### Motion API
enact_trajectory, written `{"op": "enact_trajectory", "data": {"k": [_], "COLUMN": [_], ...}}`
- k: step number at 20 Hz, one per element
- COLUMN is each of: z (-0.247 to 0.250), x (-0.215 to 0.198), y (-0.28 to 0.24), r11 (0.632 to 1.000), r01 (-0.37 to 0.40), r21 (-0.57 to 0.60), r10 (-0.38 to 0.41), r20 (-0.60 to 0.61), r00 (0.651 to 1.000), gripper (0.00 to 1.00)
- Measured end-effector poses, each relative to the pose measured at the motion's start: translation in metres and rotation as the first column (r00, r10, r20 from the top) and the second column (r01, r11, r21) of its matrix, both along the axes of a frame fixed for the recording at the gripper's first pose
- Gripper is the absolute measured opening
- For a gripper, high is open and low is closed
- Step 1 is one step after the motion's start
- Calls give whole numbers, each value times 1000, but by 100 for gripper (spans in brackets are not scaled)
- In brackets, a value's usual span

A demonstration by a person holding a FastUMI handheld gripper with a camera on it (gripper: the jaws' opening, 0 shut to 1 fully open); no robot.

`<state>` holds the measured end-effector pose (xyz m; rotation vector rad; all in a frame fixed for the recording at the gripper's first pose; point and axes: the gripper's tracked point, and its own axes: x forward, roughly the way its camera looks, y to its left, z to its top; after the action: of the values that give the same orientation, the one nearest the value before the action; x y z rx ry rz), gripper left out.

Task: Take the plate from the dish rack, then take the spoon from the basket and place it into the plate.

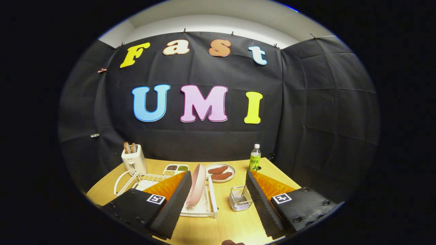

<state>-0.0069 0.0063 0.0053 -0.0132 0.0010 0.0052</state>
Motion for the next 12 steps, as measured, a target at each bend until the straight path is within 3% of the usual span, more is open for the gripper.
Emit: {"op": "enact_trajectory", "data": {"k": [12], "z": [20], "x": [1], "y": [-6], "r11": [1000], "r01": [-5], "r21": [-13], "r10": [5], "r20": [34], "r00": [999], "gripper": [98]}}
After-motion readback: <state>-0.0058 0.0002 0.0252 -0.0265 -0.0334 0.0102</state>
